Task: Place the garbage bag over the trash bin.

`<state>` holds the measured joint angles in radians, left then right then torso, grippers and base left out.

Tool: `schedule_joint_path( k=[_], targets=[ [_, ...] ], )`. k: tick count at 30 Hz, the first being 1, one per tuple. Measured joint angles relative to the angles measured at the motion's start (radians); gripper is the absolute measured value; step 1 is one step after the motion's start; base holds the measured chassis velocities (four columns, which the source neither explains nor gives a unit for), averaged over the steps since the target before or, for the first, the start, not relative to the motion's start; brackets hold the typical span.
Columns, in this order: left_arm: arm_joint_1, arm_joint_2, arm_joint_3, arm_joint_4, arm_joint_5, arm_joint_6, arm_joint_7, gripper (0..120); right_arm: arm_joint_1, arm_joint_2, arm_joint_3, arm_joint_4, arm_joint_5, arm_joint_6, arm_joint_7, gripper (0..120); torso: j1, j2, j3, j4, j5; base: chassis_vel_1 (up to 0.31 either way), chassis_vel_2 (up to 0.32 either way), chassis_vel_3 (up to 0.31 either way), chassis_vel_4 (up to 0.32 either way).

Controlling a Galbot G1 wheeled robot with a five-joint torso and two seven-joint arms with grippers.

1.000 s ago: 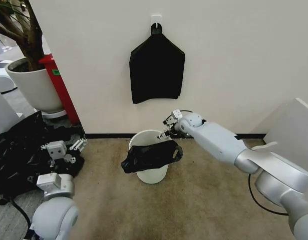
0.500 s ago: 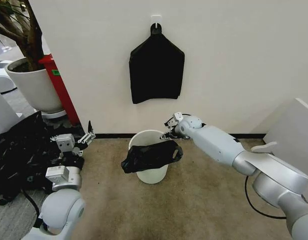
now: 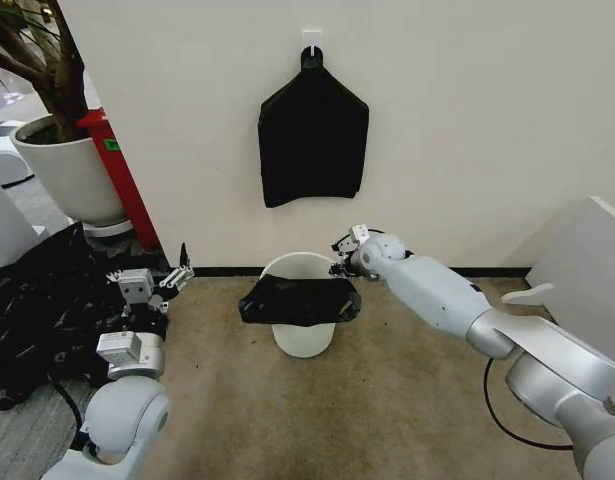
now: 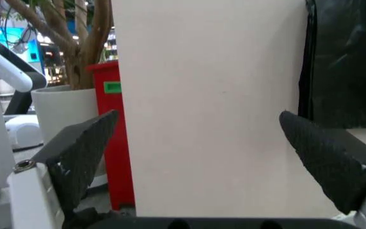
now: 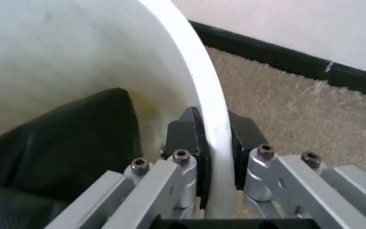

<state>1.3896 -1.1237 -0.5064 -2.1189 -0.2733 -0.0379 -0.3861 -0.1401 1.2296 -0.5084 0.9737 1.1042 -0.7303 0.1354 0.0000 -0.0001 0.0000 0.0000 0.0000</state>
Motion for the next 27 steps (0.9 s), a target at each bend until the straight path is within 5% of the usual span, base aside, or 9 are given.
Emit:
schedule_joint_path(
  k=[9,16,22,27],
  targets=[
    [-0.007,0.011,-0.015,0.016,-0.003,-0.013,-0.001,100,-0.09,-0.087,0.104,0.259,0.225,0.04,0.357,4,0.0,0.0,0.0,-0.0006,0.0,0.0,0.0,0.0,0.0],
    [-0.032,0.037,-0.011,0.047,-0.014,-0.013,-0.009,100,-0.275,-0.131,0.242,0.625,0.537,0.261,0.898,4,0.0,0.0,0.0,0.0004,0.0002,0.0,0.0,0.0,0.0],
    [-0.062,0.047,0.021,0.055,-0.015,-0.007,-0.016,100,-0.397,-0.121,0.321,0.794,0.577,0.442,1.157,4,0.0,0.0,0.0,-0.0001,0.0,0.0,0.0,0.0,0.0],
    [-0.073,0.052,0.045,0.057,-0.013,0.001,-0.021,100,-0.496,-0.143,0.383,0.937,0.585,0.512,1.199,4,0.0,0.0,0.0,-0.0001,0.0001,0.0,0.0,0.0,0.0]
  ],
)
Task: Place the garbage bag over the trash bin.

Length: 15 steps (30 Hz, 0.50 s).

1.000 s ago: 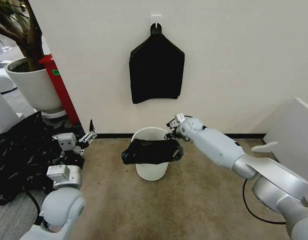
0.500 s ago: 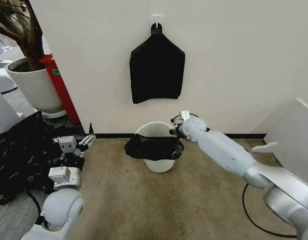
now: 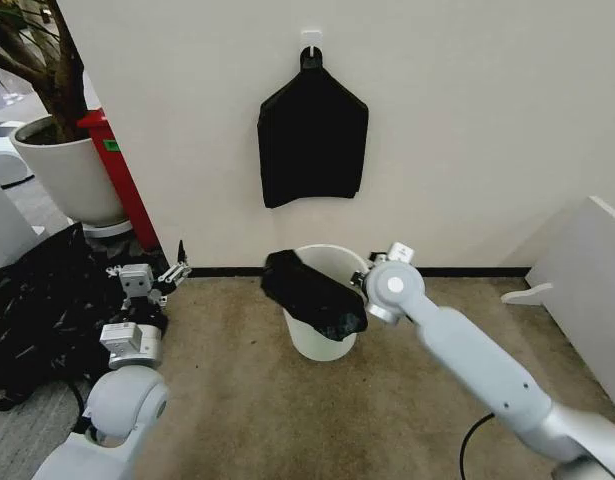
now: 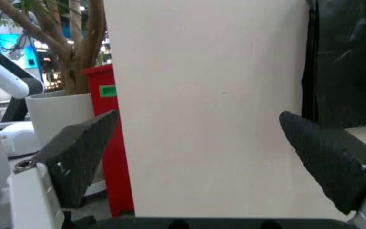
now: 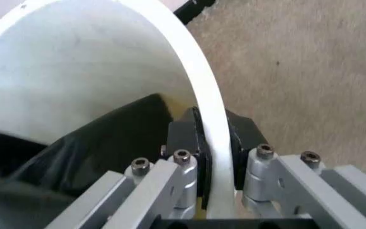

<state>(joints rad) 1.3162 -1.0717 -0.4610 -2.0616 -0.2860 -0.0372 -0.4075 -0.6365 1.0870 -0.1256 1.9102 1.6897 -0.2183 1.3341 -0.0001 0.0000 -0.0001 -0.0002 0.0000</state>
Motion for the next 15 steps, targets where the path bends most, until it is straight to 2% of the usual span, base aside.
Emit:
schedule_joint_path(
  k=[3,12,15],
  targets=[
    [-0.007,0.01,0.009,0.001,0.003,0.005,-0.004,100,-0.057,-0.002,0.036,0.048,-0.019,0.041,0.029,4,0.0,0.0,0.0,0.0,0.0001,0.0,0.0,0.0,0.0],
    [-0.016,0.009,0.022,0.006,0.003,0.008,-0.02,100,-0.134,0.049,0.087,0.051,-0.159,0.123,0.105,4,0.0,0.0,0.0,0.0002,0.0,0.0,0.0,0.0,0.0],
    [0.0,-0.005,0.032,0.004,0.015,0.005,-0.022,100,-0.171,0.101,0.096,0.054,-0.236,0.166,0.171,4,0.0,0.0,0.0,0.0003,-0.0002,0.0,0.0,0.0,0.0]
  ],
)
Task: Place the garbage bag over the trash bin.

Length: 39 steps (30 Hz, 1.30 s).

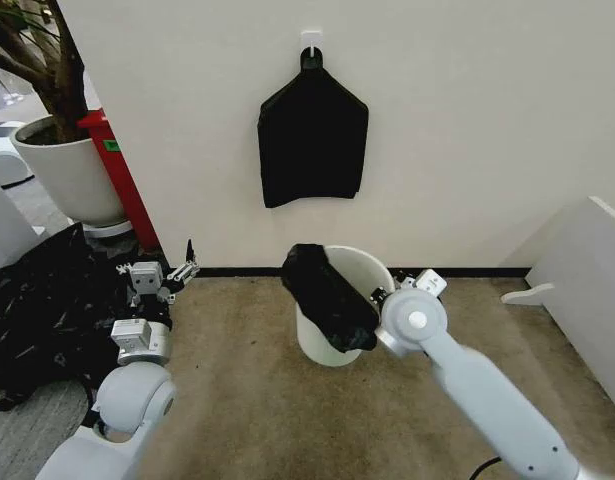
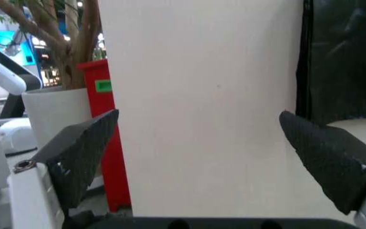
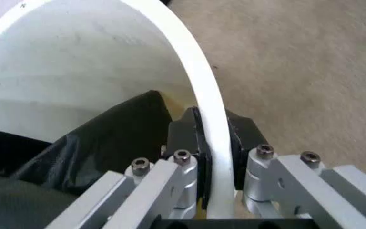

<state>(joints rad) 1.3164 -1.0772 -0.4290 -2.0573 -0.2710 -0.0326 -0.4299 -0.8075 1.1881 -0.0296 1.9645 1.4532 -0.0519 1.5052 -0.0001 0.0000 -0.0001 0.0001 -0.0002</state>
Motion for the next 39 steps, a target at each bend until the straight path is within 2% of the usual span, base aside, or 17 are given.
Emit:
schedule_joint_path(
  k=[8,17,21,27,30,34,36,39],
  targets=[
    [0.022,-0.019,0.008,-0.006,0.017,-0.007,-0.005,100,-0.133,0.085,0.026,0.016,-0.097,0.038,-0.008,4,0.0,0.0,0.0,-0.0001,0.0002,0.0,0.0,0.0,0.0],
    [0.023,-0.023,0.02,-0.007,0.029,-0.006,-0.007,100,-0.202,0.119,0.041,0.029,-0.149,0.014,-0.1,4,0.0,0.0,0.0,0.0,0.0001,0.0,0.0,0.0,0.0],
    [0.02,-0.025,0.026,-0.007,0.033,-0.006,-0.007,100,-0.204,0.107,0.037,0.047,-0.147,-0.003,-0.098,14,0.0,0.0,0.0,-0.0001,0.0001,0.0,0.0,0.0,0.0],
    [0.019,-0.03,0.03,-0.009,0.038,-0.008,-0.007,100,-0.209,0.086,0.028,0.067,-0.147,-0.028,-0.084,39,0.0,0.0,0.0,-0.0001,0.0001,0.0,0.0,0.0,0.0],
    [0.02,-0.03,0.03,-0.014,0.038,-0.009,-0.007,100,-0.219,0.069,0.009,0.088,-0.167,-0.038,-0.09,47,0.0,0.0,0.0,0.0,0.0003,0.0,0.0,0.0,0.0],
    [0.021,-0.03,0.028,-0.015,0.036,-0.008,-0.009,100,-0.26,0.018,0.003,0.151,-0.284,-0.108,-0.187,64,0.0,0.0,0.0,-0.0002,0.0003,0.0,0.0,0.0,0.0],
    [0.021,-0.031,0.028,-0.014,0.034,-0.007,-0.009,100,-0.265,0.009,0.008,0.161,-0.295,-0.122,-0.209,65,0.0,0.0,0.0,-0.0002,0.0005,0.0,0.0,0.0,0.0],
    [0.027,-0.034,0.038,-0.009,0.009,0.029,-0.02,100,-0.3,-0.058,0.073,0.211,-0.333,-0.251,-0.409,80,0.0,0.0,0.0,-0.0001,0.0005,0.0,0.0,0.0,0.0]
  ],
)
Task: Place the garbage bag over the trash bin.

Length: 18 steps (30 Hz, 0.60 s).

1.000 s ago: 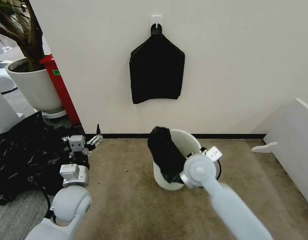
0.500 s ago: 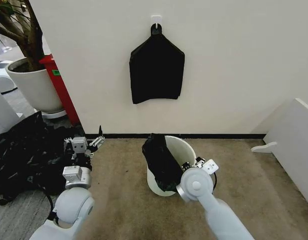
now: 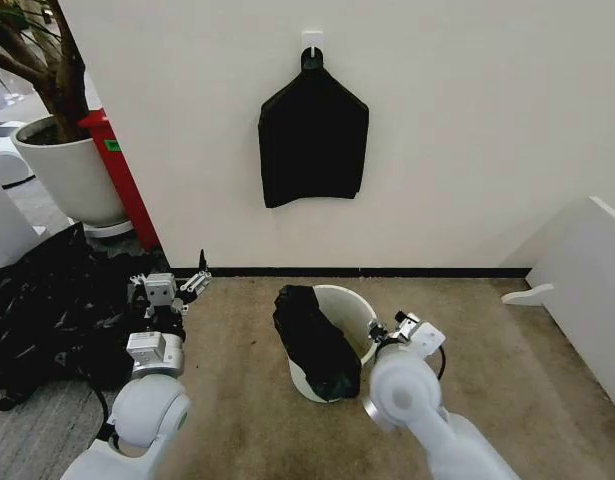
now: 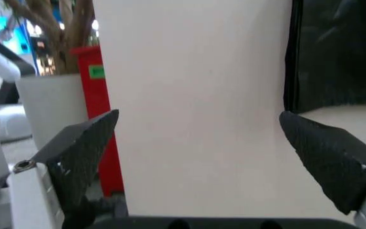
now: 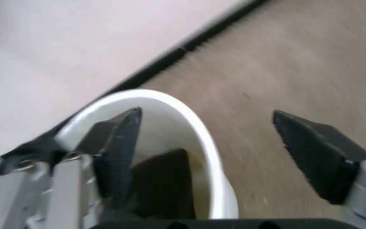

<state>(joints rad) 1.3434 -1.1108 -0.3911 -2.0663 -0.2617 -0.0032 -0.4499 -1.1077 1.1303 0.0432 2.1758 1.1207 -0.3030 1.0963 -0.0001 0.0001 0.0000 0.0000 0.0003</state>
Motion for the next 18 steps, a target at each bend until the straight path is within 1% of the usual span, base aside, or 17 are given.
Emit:
schedule_joint_path(
  k=[2,3,4,5,6,7,8,9,11,12,13,14,15,17,18],
  targets=[
    [0.005,-0.003,0.015,0.003,-0.018,0.021,-0.016,100,-0.015,-0.057,0.05,0.0,-0.047,-0.092,-0.178,88,0.0,0.0,0.0,-0.0004,-0.0002,0.0,0.0,0.0,0.0],
    [0.007,-0.005,0.019,0.004,-0.02,0.026,-0.02,100,-0.014,-0.077,0.061,-0.009,-0.064,-0.115,-0.237,91,0.0,0.0,0.0,-0.0004,-0.0001,0.0,0.0,0.0,0.0],
    [0.012,-0.008,0.024,0.005,-0.022,0.033,-0.024,100,0.001,-0.124,0.077,-0.039,-0.096,-0.158,-0.355,96,0.0,0.0,0.0,-0.0004,0.0,0.0,0.0,0.0,0.0],
    [0.012,-0.008,0.024,0.005,-0.022,0.033,-0.024,100,0.001,-0.124,0.077,-0.039,-0.096,-0.158,-0.355,96,0.0,0.0,0.0,-0.0004,0.0,0.0,0.0,0.0,0.0],
    [0.014,-0.009,0.027,0.006,-0.022,0.036,-0.027,100,0.015,-0.15,0.082,-0.06,-0.106,-0.177,-0.413,97,0.0,0.0,0.0,-0.0004,0.0003,0.0,0.0,0.0,0.0],
    [0.021,-0.013,0.033,0.006,-0.02,0.039,-0.031,100,0.057,-0.204,0.084,-0.114,-0.118,-0.217,-0.532,99,0.0,0.0,0.0,-0.0001,-0.0001,0.0,0.0,0.0,0.0],
    [0.025,-0.014,0.035,0.006,-0.017,0.039,-0.032,100,0.085,-0.23,0.079,-0.148,-0.125,-0.231,-0.587,100,0.0,0.0,0.0,-0.0001,-0.0001,0.0,0.0,0.0,0.0],
    [0.033,-0.018,0.038,0.005,-0.011,0.04,-0.034,100,0.133,-0.265,0.058,-0.208,-0.135,-0.235,-0.672,100,0.0,0.0,0.0,0.0,0.0,0.0,0.0,0.0,0.0],
    [0.04,-0.019,0.04,0.002,-0.005,0.04,-0.034,100,0.183,-0.288,0.035,-0.262,-0.136,-0.252,-0.748,100,0.0,0.0,0.0,-0.0002,0.0002,0.0,0.0,0.0,0.0],
    [0.04,-0.019,0.04,0.002,-0.005,0.04,-0.034,100,0.183,-0.288,0.035,-0.262,-0.136,-0.252,-0.748,100,0.0,0.0,0.0,-0.0002,0.0002,0.0,0.0,0.0,0.0],
    [0.042,-0.019,0.04,0.001,-0.003,0.038,-0.034,100,0.206,-0.295,0.027,-0.284,-0.136,-0.269,-0.782,100,0.0,0.0,0.0,0.0,0.0002,0.0,0.0,0.0,0.0],
    [0.048,-0.018,0.04,-0.005,0.001,0.035,-0.033,100,0.253,-0.306,0.015,-0.328,-0.121,-0.322,-0.855,100,0.0,0.0,0.0,0.0001,0.0,0.0,0.0,0.0,0.0],
    [0.055,-0.016,0.04,-0.015,0.003,0.032,-0.03,100,0.296,-0.307,0.009,-0.367,-0.084,-0.385,-0.9,100,0.0,0.0,0.0,0.0002,0.0,0.0,0.0,0.0,0.0],
    [0.064,-0.014,0.039,-0.034,0.006,0.029,-0.022,100,0.356,-0.293,-0.014,-0.421,0.01,-0.433,-0.901,100,0.0,0.0,0.0,0.0,0.0,0.0,0.0,0.0,0.0],
    [0.064,-0.014,0.039,-0.034,0.006,0.029,-0.022,100,0.356,-0.293,-0.014,-0.421,0.01,-0.433,-0.901,100,0.0,0.0,0.0,0.0,0.0,0.0,0.0,0.0,0.0]
  ],
)
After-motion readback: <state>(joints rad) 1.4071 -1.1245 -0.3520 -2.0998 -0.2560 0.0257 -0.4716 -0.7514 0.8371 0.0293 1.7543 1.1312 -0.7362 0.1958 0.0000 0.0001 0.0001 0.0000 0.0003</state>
